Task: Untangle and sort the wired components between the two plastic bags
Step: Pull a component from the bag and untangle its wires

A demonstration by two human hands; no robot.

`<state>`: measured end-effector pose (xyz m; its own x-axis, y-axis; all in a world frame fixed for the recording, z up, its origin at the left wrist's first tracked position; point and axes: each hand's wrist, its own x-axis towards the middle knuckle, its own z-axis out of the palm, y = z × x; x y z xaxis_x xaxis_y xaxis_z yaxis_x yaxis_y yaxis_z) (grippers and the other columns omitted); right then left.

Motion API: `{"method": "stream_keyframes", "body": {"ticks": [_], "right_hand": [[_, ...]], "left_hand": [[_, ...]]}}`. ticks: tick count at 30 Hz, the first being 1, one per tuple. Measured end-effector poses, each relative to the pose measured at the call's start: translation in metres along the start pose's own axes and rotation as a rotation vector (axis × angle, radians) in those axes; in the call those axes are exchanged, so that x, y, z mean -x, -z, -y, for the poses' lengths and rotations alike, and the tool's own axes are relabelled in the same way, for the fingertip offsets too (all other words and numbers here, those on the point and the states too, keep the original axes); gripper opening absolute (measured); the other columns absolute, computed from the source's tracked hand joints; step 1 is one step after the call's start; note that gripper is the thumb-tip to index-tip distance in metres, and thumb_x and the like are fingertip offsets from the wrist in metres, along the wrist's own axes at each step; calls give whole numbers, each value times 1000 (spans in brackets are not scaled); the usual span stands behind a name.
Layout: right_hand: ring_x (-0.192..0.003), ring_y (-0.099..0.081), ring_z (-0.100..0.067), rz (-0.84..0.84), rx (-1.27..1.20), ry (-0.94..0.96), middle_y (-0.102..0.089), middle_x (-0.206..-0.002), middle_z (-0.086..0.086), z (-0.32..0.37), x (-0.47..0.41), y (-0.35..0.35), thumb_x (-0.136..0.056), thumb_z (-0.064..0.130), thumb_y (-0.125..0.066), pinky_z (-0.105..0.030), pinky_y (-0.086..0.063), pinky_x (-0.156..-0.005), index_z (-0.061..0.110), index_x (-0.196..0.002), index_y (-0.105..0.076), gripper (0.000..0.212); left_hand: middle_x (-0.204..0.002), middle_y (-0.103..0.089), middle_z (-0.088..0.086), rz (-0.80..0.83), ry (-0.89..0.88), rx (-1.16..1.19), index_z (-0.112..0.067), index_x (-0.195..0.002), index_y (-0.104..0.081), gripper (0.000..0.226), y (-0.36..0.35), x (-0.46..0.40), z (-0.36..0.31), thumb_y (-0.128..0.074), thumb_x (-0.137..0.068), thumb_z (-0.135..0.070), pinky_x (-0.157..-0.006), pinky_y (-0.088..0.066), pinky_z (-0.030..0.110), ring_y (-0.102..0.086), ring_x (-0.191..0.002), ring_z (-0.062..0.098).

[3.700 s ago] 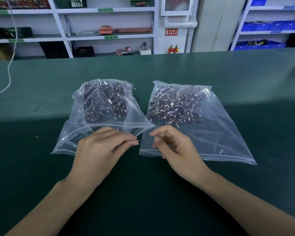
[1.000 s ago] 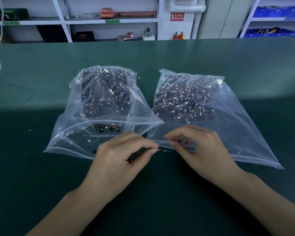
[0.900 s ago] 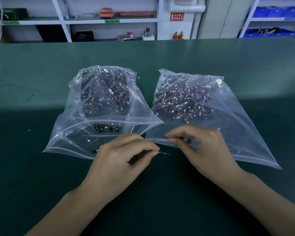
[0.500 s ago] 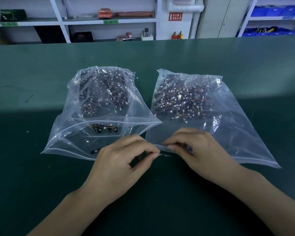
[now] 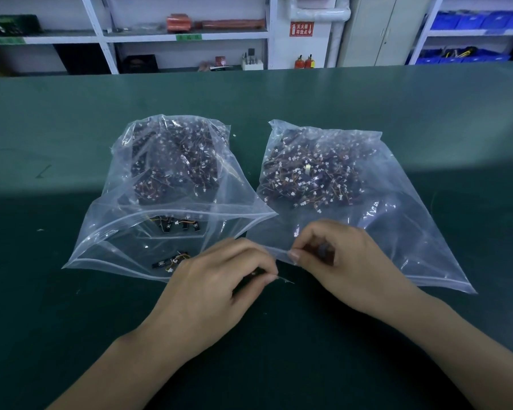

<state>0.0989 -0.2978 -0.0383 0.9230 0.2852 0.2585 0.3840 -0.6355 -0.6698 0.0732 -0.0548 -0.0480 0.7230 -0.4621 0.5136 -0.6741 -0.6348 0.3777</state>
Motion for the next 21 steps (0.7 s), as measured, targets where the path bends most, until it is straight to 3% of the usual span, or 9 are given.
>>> {"method": "stream_keyframes", "body": {"ticks": [6,9,12,16,21], "right_hand": [[-80,-70,-4,18,-143,-93,-75,-83,14,-2,-3,1,-97,21,-75,-15,-51,-75,28,-87,-76,12],[-79,-71,-6,-23,-137,-59,-75,-81,17,-2,-4,0,-96,17,-77,-15,-51,-72,25,-88,-78,12],[-80,-72,-8,-85,-91,18,-76,-82,18,1,-3,0,-93,14,-80,-19,-53,-72,24,-91,-80,10],[-86,-71,-2,-229,-4,204,-74,-88,17,5,-1,-6,-92,6,-81,-22,-56,-76,17,-98,-79,12],[-90,-73,-1,-340,-2,240,-76,-94,13,5,-2,-14,-92,8,-81,-20,-56,-77,16,-104,-78,15]], "left_hand": [[-125,-67,-26,-24,-20,0,-31,-104,-70,7,-1,0,-4,-63,-106,-29,-73,-57,29,-65,-115,-2],[-126,-66,-26,44,2,-41,-33,-104,-62,7,-1,-1,-6,-57,-109,-31,-72,-56,31,-60,-117,-2],[-116,-68,-22,95,13,-99,-33,-104,-56,10,-2,-1,-7,-49,-111,-34,-73,-54,33,-60,-107,4],[-88,-66,-15,37,107,-116,-34,-106,-49,14,-5,-2,-13,-38,-111,-41,-62,-53,36,-61,-86,6],[-87,-74,-18,-121,124,-78,-27,-106,-59,8,-7,-7,-15,-53,-110,-29,-55,-54,36,-66,-72,4]]}}
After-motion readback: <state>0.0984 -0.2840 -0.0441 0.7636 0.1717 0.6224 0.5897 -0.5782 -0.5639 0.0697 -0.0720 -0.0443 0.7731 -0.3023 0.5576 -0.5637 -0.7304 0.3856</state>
